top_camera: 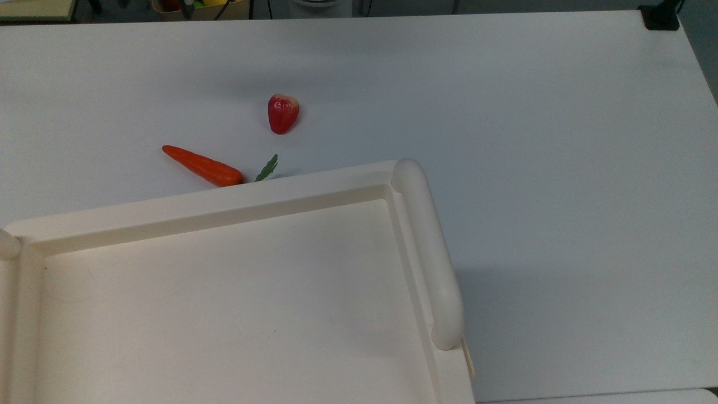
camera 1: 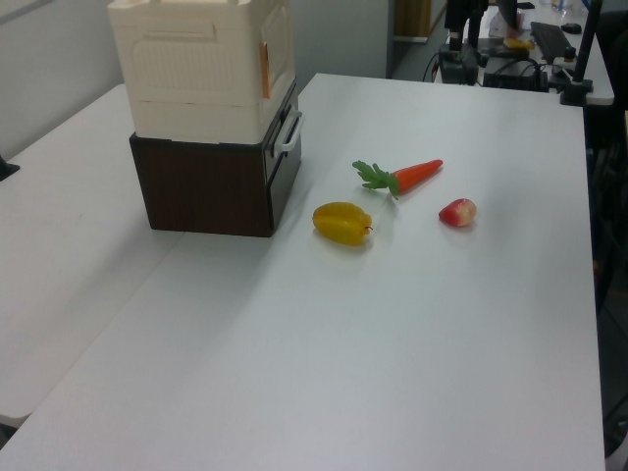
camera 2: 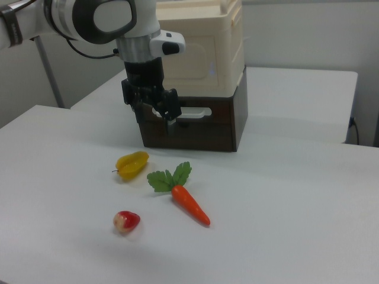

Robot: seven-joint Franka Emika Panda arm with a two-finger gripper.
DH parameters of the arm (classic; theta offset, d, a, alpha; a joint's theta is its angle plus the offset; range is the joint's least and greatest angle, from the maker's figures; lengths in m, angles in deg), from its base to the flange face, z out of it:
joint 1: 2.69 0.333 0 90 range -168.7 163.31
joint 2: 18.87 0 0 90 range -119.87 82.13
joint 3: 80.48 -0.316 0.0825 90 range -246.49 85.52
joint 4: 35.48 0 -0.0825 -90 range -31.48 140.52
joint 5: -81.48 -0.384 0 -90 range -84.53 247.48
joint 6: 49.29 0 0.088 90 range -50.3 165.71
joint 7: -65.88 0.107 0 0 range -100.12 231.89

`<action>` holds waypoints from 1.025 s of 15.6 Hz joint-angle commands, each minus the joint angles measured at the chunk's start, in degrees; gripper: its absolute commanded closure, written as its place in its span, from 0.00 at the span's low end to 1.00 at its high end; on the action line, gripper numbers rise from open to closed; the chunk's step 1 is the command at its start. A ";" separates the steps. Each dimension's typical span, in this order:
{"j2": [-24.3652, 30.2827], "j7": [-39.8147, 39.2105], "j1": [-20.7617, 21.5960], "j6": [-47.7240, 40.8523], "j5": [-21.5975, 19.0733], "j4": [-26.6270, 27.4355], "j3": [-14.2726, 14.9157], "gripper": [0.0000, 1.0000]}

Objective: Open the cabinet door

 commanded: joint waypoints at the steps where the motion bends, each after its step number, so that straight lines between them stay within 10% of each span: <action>1: 1.16 -0.78 0.29 0.97 -0.24 1.80 -0.52 0.00; 16: -0.43 -0.69 -0.05 3.25 -3.14 0.22 -0.52 0.00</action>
